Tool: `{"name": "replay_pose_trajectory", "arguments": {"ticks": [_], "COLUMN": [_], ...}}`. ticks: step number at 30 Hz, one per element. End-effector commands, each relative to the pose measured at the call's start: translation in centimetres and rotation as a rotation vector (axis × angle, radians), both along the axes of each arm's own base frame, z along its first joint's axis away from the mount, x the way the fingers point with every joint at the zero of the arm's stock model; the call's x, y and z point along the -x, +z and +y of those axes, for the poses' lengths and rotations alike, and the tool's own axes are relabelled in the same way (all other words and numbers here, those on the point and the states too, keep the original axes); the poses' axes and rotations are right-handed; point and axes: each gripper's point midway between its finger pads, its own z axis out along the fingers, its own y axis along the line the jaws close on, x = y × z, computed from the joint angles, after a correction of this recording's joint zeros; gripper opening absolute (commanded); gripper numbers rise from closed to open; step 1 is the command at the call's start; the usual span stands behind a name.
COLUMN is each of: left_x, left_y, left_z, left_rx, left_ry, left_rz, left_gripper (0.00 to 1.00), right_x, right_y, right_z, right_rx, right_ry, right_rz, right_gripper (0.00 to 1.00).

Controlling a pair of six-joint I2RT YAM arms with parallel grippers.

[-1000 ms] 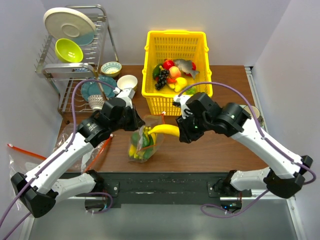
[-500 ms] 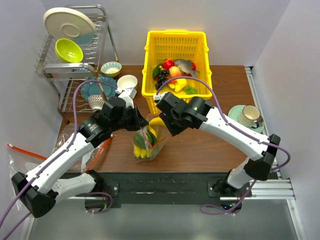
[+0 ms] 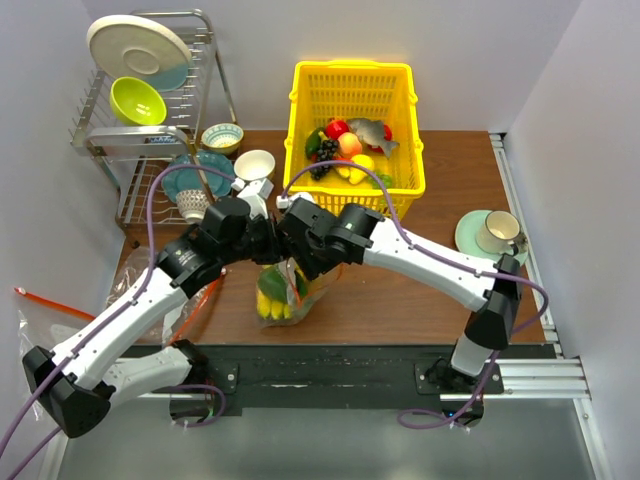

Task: Place the food in the zip-top bag and seal the zipper
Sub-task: Place the fake fruit in the zipper food storage bag, then pick up the fake fruit from the bin.

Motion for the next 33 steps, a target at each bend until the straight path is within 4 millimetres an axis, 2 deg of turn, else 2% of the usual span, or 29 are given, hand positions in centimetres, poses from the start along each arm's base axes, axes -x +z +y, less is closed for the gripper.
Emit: {"name": "replay_pose_trajectory", "arguments": {"ticks": [1,6,10,11,13,14,15,16,17,19,20,21,22,23,25,26,27,28,29,31,33], "left_x": [0.1,0.0,0.1,0.0,0.2,0.2,0.3,0.3,0.5,0.6,0.7,0.7,0.7,0.7,0.7,0.8,0.8,0.8,0.9,0.8,0.9], "left_y": [2.9,2.6,2.6,2.6,2.3,2.4,2.2,2.3,2.0,1.8,1.7,1.6,1.5,1.5,1.4,1.4,1.4,1.3,1.3,1.3,1.6], "left_z": [-0.7,0.4,0.9,1.1,1.3,1.3,1.3,1.3,1.1,1.0,1.0,1.0,1.0,1.1,1.3,1.4,1.5,1.7,1.7,2.1,2.4], "left_rx": [0.085,0.044,0.026,0.02,0.009,0.01,0.009,0.017,0.022,0.023,0.02,0.019,0.015,0.014,0.011,0.009,0.007,0.0,-0.004,-0.019,-0.026], "left_ry": [-0.021,0.011,0.023,0.031,0.03,0.032,0.03,0.03,0.019,0.011,0.011,0.01,0.01,0.012,0.017,0.017,0.019,0.026,0.025,0.034,0.034], "left_rz": [-0.074,-0.086,-0.096,-0.099,-0.095,-0.096,-0.092,-0.091,-0.083,-0.078,-0.073,-0.07,-0.07,-0.07,-0.073,-0.076,-0.078,-0.08,-0.082,-0.091,-0.108], "left_gripper": [0.0,0.0,0.0,0.0,0.0,0.0,0.0,0.0,0.0,0.0,0.0,0.0,0.0,0.0,0.0,0.0,0.0,0.0,0.0,0.0,0.0], "right_x": [0.4,1.6,0.4,-0.8,-1.8,-3.3,-3.7,-4.6,-6.0,-7.9,-9.4,-10.1,-11.0,-12.7,-14.5,-16.2,-17.0,-18.1,-19.2,-20.9,-22.4], "right_y": [4.7,8.0,9.9,10.9,11.2,12.1,12.5,12.5,13.4,13.7,13.6,13.4,14.1,13.0,13.0,11.9,11.3,11.6,10.0,9.8,7.8], "right_z": [1.5,-0.4,-2.4,-3.2,-4.0,-5.1,-5.2,-5.4,-6.3,-6.4,-7.3,-7.5,-7.6,-8.0,-8.3,-8.9,-9.0,-9.7,-9.8,-10.7,-11.0], "right_rx": [-0.233,-0.316,-0.29,-0.292,-0.281,-0.295,-0.318,-0.317,-0.321,-0.309,-0.293,-0.285,-0.292,-0.265,-0.26,-0.239,-0.225,-0.215,-0.177,-0.154,-0.117], "right_ry": [0.004,0.004,-0.047,-0.077,-0.096,-0.129,-0.126,-0.139,-0.164,-0.189,-0.218,-0.228,-0.236,-0.27,-0.293,-0.324,-0.333,-0.351,-0.365,-0.39,-0.405], "right_rz": [-0.074,-0.101,-0.167,-0.195,-0.189,-0.201,-0.183,-0.185,-0.211,-0.223,-0.229,-0.223,-0.241,-0.23,-0.246,-0.238,-0.235,-0.253,-0.233,-0.247,-0.221], "right_gripper": [0.71,0.73,0.68,0.67,0.63,0.62,0.61,0.6,0.6,0.6,0.6,0.6,0.61,0.61,0.61,0.61,0.61,0.61,0.61,0.61,0.61]}}
